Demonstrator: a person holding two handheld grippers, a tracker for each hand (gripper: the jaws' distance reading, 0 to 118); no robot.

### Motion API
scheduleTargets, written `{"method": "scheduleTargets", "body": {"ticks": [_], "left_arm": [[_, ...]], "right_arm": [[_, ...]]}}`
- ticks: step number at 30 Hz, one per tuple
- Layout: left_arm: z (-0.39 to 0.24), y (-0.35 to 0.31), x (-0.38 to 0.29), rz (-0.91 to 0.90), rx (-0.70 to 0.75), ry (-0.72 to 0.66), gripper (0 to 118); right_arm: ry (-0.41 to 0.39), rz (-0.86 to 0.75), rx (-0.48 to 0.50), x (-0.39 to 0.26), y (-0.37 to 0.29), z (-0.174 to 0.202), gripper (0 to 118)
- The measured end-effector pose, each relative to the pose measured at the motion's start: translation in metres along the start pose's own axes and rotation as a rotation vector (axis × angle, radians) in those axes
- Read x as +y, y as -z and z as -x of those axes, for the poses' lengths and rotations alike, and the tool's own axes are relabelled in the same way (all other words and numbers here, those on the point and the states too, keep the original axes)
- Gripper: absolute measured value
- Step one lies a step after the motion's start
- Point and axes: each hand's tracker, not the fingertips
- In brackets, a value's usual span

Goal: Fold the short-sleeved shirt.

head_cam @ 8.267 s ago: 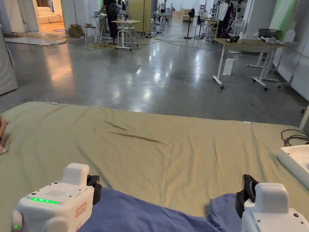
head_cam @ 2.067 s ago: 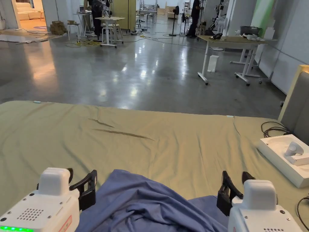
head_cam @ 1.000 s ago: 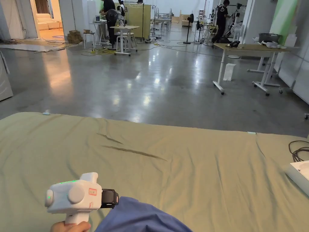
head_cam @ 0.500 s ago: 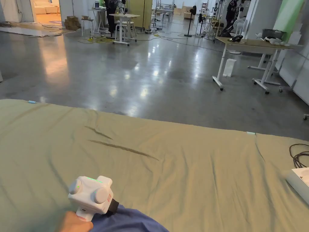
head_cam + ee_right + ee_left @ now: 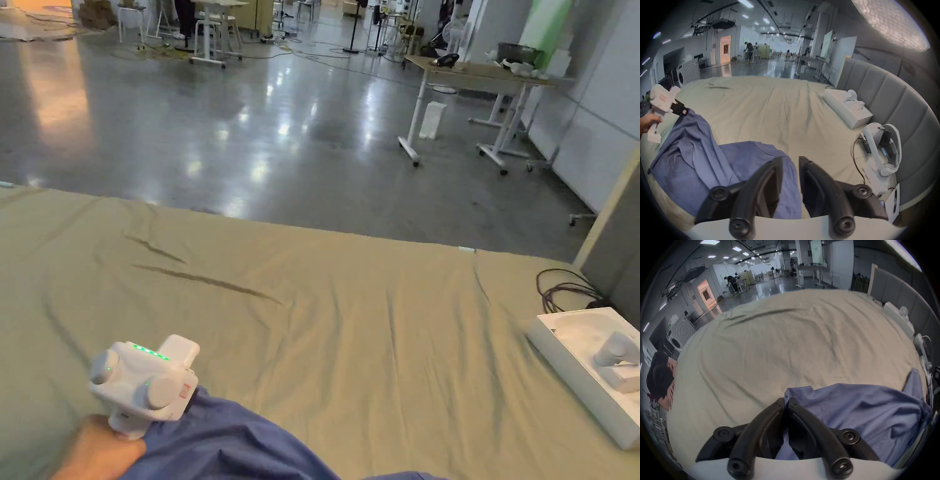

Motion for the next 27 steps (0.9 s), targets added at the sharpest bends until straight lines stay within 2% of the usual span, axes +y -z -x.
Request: {"method": "scheduleTargets", "body": {"ticks": [2, 3, 5, 9, 11, 12, 13, 14, 16, 17, 18, 19, 20, 23, 25, 27], "left_arm": [[-0.004, -0.024, -0.006, -0.061, 0.003, -0.001, 4], [-0.005, -0.036, -0.01, -0.082, -0.008, -0.004, 4], [-0.007, -0.057, -0.019, -0.128, -0.018, -0.027, 4], [-0.023, -0.103, -0.041, -0.185, -0.013, -0.04, 4], [-0.029, -0.117, -0.049, -0.194, 0.001, -0.02, 4], [-0.031, -0.12, -0.054, -0.191, 0.006, -0.017, 4], [-0.031, -0.123, -0.059, -0.19, 0.006, -0.015, 4], [-0.029, -0.125, -0.061, -0.187, 0.007, -0.02, 5], [-0.028, -0.13, -0.067, -0.184, 0.005, -0.037, 4], [-0.028, -0.132, -0.069, -0.186, 0.005, -0.044, 4], [-0.019, -0.128, -0.069, -0.184, 0.005, -0.054, 4], [-0.015, -0.129, -0.07, -0.189, 0.007, -0.064, 4], [-0.013, -0.133, -0.071, -0.193, 0.005, -0.071, 4], [-0.006, -0.151, -0.069, -0.226, 0.012, -0.091, 4], [0.002, -0.166, -0.063, -0.247, 0.011, -0.103, 4], [0.009, -0.185, -0.057, -0.28, 0.031, -0.106, 4]], "right_arm": [[0.006, 0.044, 0.042, 0.009, 0.021, -0.005, 63], [0.001, 0.095, 0.055, 0.013, 0.036, -0.007, 68], [0.008, 0.177, 0.102, 0.019, 0.062, -0.009, 67], [-0.009, 0.308, 0.097, 0.022, 0.113, 0.0, 67], [0.023, 0.411, 0.145, 0.015, 0.134, 0.004, 66], [0.049, 0.444, 0.152, 0.012, 0.141, 0.006, 64], [0.046, 0.39, 0.11, 0.012, 0.136, 0.008, 63], [0.047, 0.362, 0.103, 0.015, 0.131, 0.01, 56], [0.052, 0.356, 0.144, 0.017, 0.128, 0.013, 11], [0.049, 0.353, 0.167, 0.018, 0.129, 0.016, 9], [0.043, 0.358, 0.151, 0.019, 0.127, 0.021, 9], [-0.004, 0.351, 0.119, 0.02, 0.125, 0.024, 7], [-0.013, 0.332, 0.122, 0.021, 0.122, 0.024, 7], [0.038, 0.229, 0.104, 0.03, 0.095, 0.015, 6], [0.098, 0.176, 0.136, 0.042, 0.073, 0.006, 6], [0.097, 0.117, 0.13, 0.058, 0.049, 0.0, 6]]}}
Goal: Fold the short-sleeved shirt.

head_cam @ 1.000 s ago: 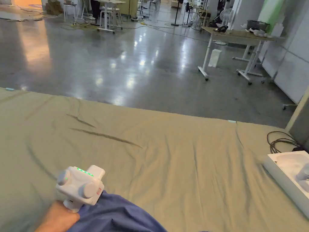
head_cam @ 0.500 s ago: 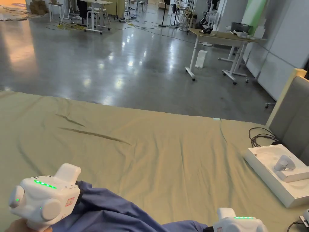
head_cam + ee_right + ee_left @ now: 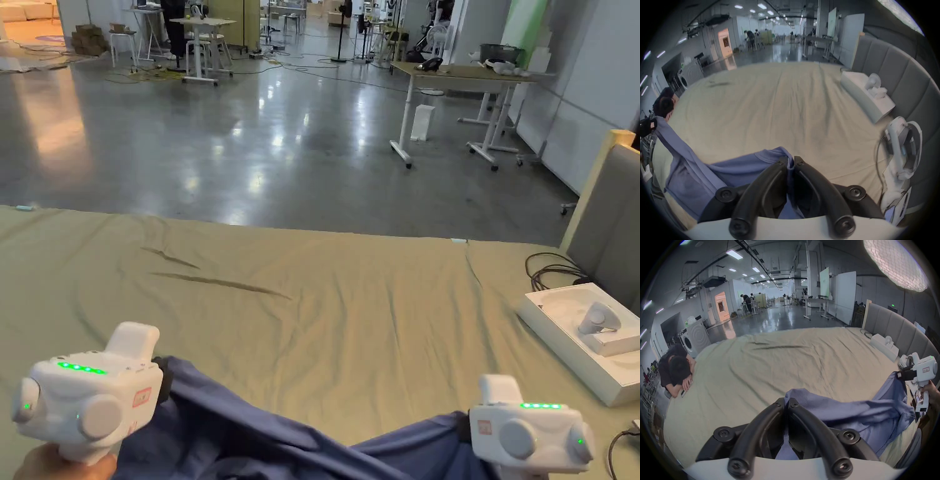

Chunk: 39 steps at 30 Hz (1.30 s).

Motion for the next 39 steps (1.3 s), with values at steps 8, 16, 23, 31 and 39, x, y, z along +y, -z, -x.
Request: {"method": "scheduleTargets", "body": {"ticks": [8, 16, 23, 31, 39], "left_arm": [[0.042, -0.089, 0.055, -0.183, 0.055, -0.025, 4], [0.088, -0.175, 0.103, -0.332, 0.117, -0.054, 4], [0.117, -0.217, 0.134, -0.404, 0.162, -0.076, 4], [0.139, -0.225, 0.167, -0.434, 0.2, -0.131, 4], [0.147, -0.212, 0.202, -0.428, 0.234, -0.113, 4]], "right_arm": [[-0.057, -0.25, 0.028, 0.055, -0.111, 0.01, 5], [-0.077, -0.462, -0.001, 0.112, -0.206, 0.017, 4], [-0.081, -0.589, -0.02, 0.148, -0.259, 0.018, 4], [-0.074, -0.664, -0.034, 0.183, -0.294, 0.034, 4], [-0.061, -0.669, -0.044, 0.221, -0.288, 0.045, 4]]}}
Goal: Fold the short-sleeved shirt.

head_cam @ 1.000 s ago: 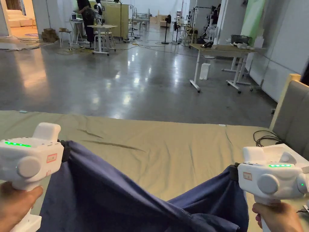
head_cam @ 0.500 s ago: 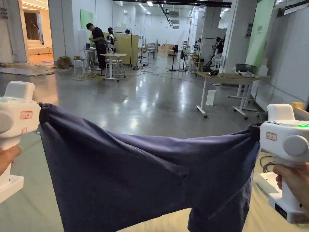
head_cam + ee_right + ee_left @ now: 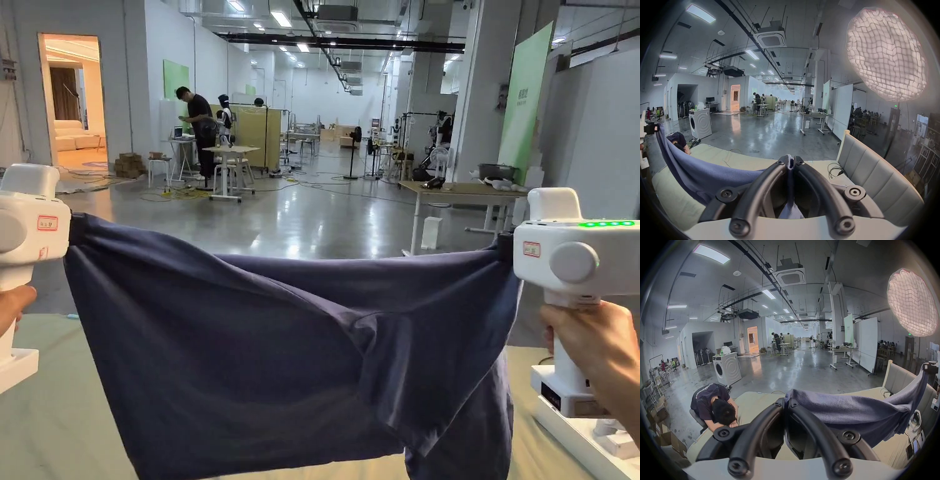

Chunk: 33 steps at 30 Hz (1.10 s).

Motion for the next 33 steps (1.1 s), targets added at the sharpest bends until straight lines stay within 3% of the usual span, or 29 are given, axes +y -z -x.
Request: {"method": "scheduleTargets", "body": {"ticks": [20, 27, 33], "left_arm": [[-0.02, 0.097, 0.007, 0.013, -0.005, -0.004, 4], [-0.02, 0.08, -0.076, 0.069, -0.016, -0.012, 4], [-0.021, 0.022, -0.187, 0.162, -0.035, 0.005, 4]], "right_arm": [[0.074, -0.015, -0.054, 0.007, 0.1, -0.004, 4], [0.039, 0.045, -0.054, -0.079, 0.072, 0.007, 4], [0.022, 0.109, -0.042, -0.177, 0.019, 0.006, 4]]}}
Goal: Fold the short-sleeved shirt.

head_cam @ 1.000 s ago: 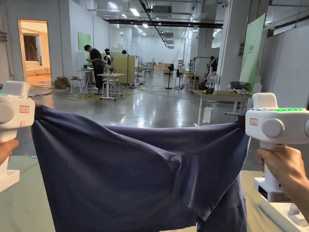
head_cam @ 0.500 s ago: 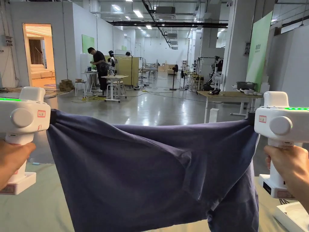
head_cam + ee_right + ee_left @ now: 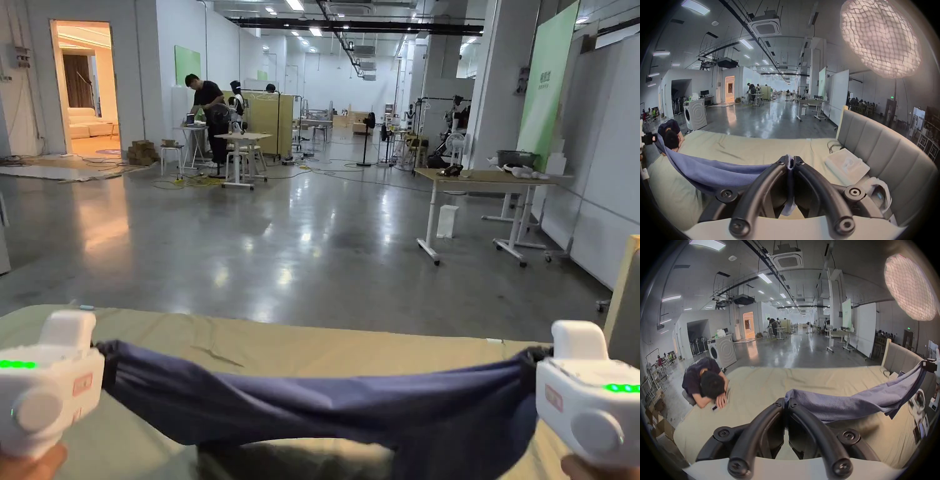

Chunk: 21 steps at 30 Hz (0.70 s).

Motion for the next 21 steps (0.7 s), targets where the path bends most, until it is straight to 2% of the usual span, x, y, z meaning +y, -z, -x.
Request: {"method": "scheduleTargets", "body": {"ticks": [7, 10, 13, 16, 21], "left_arm": [[0.017, -0.069, -0.131, 0.123, -0.021, -0.086, 4], [0.02, -0.098, -0.172, 0.161, -0.013, -0.076, 4], [0.018, -0.123, -0.204, 0.221, -0.017, -0.065, 4], [0.014, -0.138, -0.234, 0.299, -0.031, -0.053, 4], [0.001, -0.14, -0.266, 0.424, -0.052, 0.02, 4]], "right_arm": [[-0.002, 0.107, -0.004, -0.105, -0.085, -0.013, 4], [-0.024, 0.176, -0.009, -0.141, -0.118, -0.015, 4], [-0.068, 0.241, -0.016, -0.173, -0.145, -0.015, 4], [-0.079, 0.287, -0.023, -0.198, -0.162, -0.016, 4], [-0.122, 0.386, -0.063, -0.238, -0.166, -0.019, 4]]}}
